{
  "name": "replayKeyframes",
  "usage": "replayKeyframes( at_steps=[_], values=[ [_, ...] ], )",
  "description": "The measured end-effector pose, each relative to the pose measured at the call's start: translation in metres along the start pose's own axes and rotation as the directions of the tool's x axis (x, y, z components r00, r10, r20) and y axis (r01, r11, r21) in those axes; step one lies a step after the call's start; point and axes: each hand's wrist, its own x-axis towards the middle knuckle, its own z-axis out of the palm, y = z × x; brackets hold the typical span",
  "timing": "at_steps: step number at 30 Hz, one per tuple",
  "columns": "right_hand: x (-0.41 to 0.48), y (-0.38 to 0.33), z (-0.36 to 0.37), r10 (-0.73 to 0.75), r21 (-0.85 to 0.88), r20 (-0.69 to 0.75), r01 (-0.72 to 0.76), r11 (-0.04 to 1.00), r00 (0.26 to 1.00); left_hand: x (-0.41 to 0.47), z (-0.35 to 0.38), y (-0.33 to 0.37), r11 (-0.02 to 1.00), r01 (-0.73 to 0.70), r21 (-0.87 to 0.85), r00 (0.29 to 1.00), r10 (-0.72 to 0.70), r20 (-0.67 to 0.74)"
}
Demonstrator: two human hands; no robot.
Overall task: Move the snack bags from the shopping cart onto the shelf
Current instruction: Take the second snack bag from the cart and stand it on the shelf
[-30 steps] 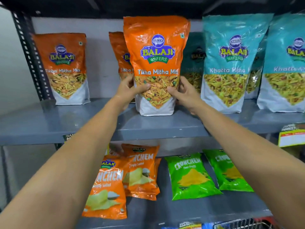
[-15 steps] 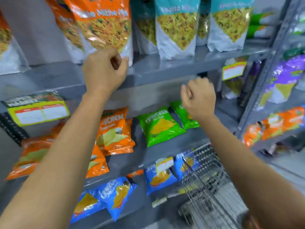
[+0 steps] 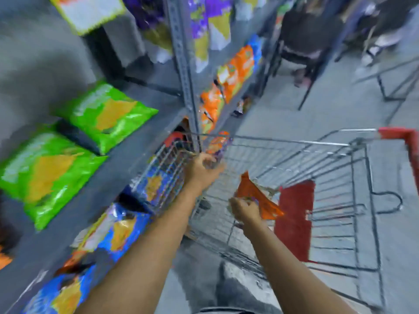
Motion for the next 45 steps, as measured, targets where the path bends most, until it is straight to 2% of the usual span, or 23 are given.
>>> replayKeyframes(
  at_steps=[2,3,5,9,12,14,15,17,18,20,21,22,23,26,30,35,38,40,43,45],
  values=[
    [0.016,0.025,-0.023,0.208,-0.019,-0.014,-0.209,0.978,0.978,0.022,0.046,-0.040,0.979,0.138,0.152,0.958,-0.171,0.229],
    [0.027,0.041,-0.032,0.280,-0.025,-0.045,-0.281,0.959,0.959,0.030,0.064,-0.059,0.955,0.160,0.250,0.922,-0.235,0.308],
    [0.048,0.062,-0.046,0.316,-0.022,-0.134,-0.322,0.946,0.939,0.042,0.088,-0.090,0.911,0.132,0.391,0.859,-0.302,0.413],
    [0.100,0.092,-0.062,0.206,-0.029,-0.205,-0.217,0.976,0.957,0.072,0.127,-0.121,0.838,-0.020,0.545,0.768,-0.336,0.545],
    [0.131,0.107,-0.066,0.115,-0.032,-0.138,-0.121,0.992,0.984,0.093,0.151,-0.141,0.804,-0.111,0.584,0.731,-0.332,0.596],
    [0.150,0.121,-0.070,0.036,-0.070,-0.101,-0.044,0.997,0.994,0.101,0.164,-0.153,0.770,-0.136,0.623,0.670,-0.392,0.630],
    [0.155,0.121,-0.071,0.019,-0.080,-0.090,-0.027,0.996,0.996,0.103,0.170,-0.158,0.780,-0.098,0.618,0.636,-0.429,0.642],
    [0.171,0.126,-0.073,0.017,-0.099,-0.058,-0.023,0.995,0.998,0.104,0.190,-0.168,0.860,-0.077,0.505,0.574,-0.376,0.728],
    [0.175,0.127,-0.074,0.024,-0.124,-0.024,-0.027,0.992,0.999,0.105,0.200,-0.168,0.894,-0.045,0.446,0.599,-0.333,0.728],
    [0.183,0.132,-0.077,0.023,-0.157,-0.019,-0.026,0.987,1.000,0.101,0.209,-0.176,0.917,0.077,0.392,0.664,-0.340,0.666],
    [0.183,0.131,-0.078,0.003,-0.168,-0.043,-0.010,0.986,0.999,0.099,0.208,-0.178,0.920,0.084,0.383,0.654,-0.341,0.675],
    [0.182,0.128,-0.078,-0.034,-0.210,-0.079,0.017,0.977,0.996,0.099,0.204,-0.180,0.932,0.032,0.360,0.666,-0.289,0.687],
    [0.181,0.125,-0.079,-0.073,-0.232,-0.102,0.047,0.972,0.992,0.100,0.200,-0.184,0.943,0.066,0.325,0.632,-0.292,0.718],
    [0.170,0.107,-0.076,-0.090,-0.200,-0.125,0.063,0.978,0.988,0.105,0.179,-0.174,0.947,0.122,0.297,0.636,-0.304,0.709],
    [0.141,0.072,-0.064,-0.054,-0.055,-0.011,0.053,0.997,0.999,0.102,0.132,-0.143,0.963,0.113,0.243,0.720,-0.248,0.648],
    [0.082,0.007,-0.030,-0.194,0.052,0.172,0.188,0.981,0.966,0.079,0.049,-0.095,0.988,0.121,0.099,0.861,-0.154,0.485],
    [0.040,-0.035,-0.001,-0.318,0.122,0.272,0.296,0.947,0.908,0.061,-0.010,-0.060,0.998,0.049,0.046,0.951,-0.061,0.305],
    [0.010,-0.063,0.020,-0.404,0.170,0.340,0.367,0.914,0.849,0.046,-0.051,-0.036,0.999,-0.023,0.028,0.983,0.018,0.185],
    [-0.040,-0.106,0.055,-0.555,0.234,0.399,0.505,0.831,0.730,0.021,-0.115,0.007,0.992,-0.125,0.020,0.992,0.125,-0.020],
    [-0.078,-0.133,0.076,-0.656,0.297,0.410,0.587,0.753,0.634,0.000,-0.158,0.038,0.976,-0.217,0.015,0.963,0.217,-0.162]
  ],
)
